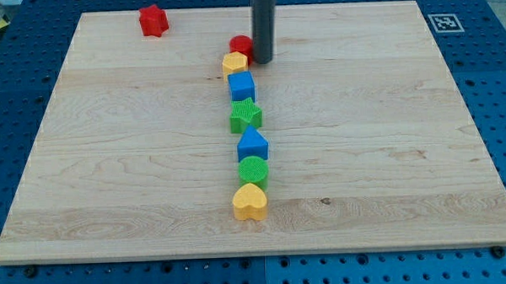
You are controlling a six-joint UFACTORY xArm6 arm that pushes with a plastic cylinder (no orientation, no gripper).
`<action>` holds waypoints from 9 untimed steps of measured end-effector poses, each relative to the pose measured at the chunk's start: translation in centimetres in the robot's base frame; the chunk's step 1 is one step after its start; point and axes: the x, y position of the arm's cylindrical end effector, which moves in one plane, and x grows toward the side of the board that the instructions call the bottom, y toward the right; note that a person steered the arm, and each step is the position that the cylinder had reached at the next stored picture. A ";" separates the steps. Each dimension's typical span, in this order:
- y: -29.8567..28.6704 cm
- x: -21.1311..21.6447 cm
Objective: Push red circle below the red star
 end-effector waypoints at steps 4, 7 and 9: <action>-3.8 -0.6; -3.6 -1.4; -6.8 -2.8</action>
